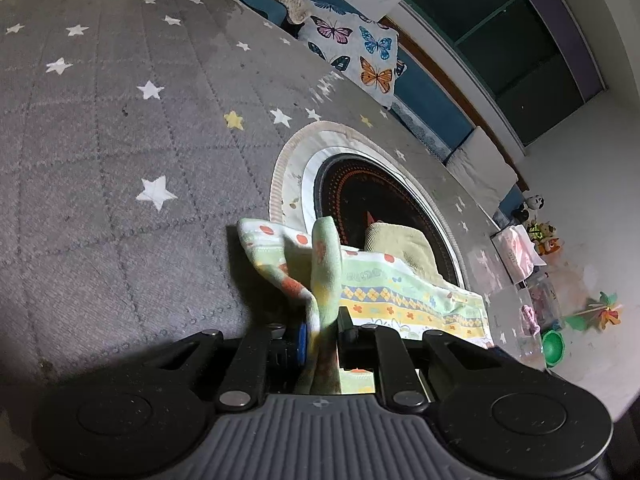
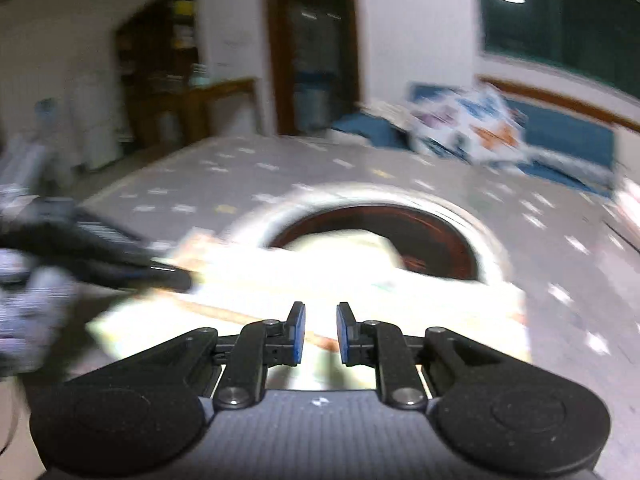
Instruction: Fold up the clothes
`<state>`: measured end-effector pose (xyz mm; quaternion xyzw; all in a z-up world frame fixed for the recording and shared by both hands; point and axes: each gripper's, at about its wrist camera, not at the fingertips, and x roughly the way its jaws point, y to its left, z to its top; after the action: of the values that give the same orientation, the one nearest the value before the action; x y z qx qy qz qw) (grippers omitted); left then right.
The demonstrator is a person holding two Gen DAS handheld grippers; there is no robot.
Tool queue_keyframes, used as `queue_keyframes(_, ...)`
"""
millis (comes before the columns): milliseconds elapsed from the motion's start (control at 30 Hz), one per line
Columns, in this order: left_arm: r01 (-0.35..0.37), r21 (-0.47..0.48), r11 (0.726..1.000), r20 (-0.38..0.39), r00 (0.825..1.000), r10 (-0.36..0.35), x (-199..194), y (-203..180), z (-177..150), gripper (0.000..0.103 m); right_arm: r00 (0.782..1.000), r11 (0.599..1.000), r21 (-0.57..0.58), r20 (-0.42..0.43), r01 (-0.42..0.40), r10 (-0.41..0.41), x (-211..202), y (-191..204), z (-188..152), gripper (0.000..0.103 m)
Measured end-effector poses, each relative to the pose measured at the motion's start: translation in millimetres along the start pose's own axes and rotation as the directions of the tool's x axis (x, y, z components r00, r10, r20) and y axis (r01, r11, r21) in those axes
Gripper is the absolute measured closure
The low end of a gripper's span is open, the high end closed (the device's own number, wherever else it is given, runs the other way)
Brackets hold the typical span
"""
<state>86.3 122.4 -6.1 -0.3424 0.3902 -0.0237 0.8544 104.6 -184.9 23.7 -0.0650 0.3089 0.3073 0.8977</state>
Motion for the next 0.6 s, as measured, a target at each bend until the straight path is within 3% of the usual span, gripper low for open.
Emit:
queue_keyframes(167, -0.015, 0.027, 1.0, 0.007, 1.0, 0.015, 0.0, -3.8, -0.8, 0.088, 0.991, 0.987, 0.089, -0.044, 0.131, -0.128, 12.5, -50.7, -14.2, 0.088)
queue_keyframes(300, -0.023, 0.042, 0.999, 0.009, 1.0, 0.023, 0.1, -5.5, -0.8, 0.088, 0.976, 0.974, 0.075, -0.053, 0.216, -0.212, 14.9, -69.2, -19.7, 0.088)
queue_keyframes(400, -0.026, 0.051, 0.998, 0.011, 1.0, 0.025, 0.5, -6.0, -0.9, 0.088, 0.964, 0.96, 0.092, -0.046, 0.264, -0.26, 14.4, -79.9, -19.0, 0.076)
queue_keyframes(500, -0.029, 0.061, 0.998, 0.013, 1.0, 0.029, 0.5, -7.0, -1.1, 0.088, 0.968, 0.958, 0.138, -0.046, 0.253, -0.249, 18.0, -89.3, -17.0, 0.067)
queue_keyframes(600, -0.028, 0.065, 0.997, 0.015, 1.0, 0.027, 0.2, -7.0, -1.2, 0.088, 0.973, 0.955, 0.19, -0.056, 0.229, -0.223, 25.1, -98.4, -16.7, 0.067)
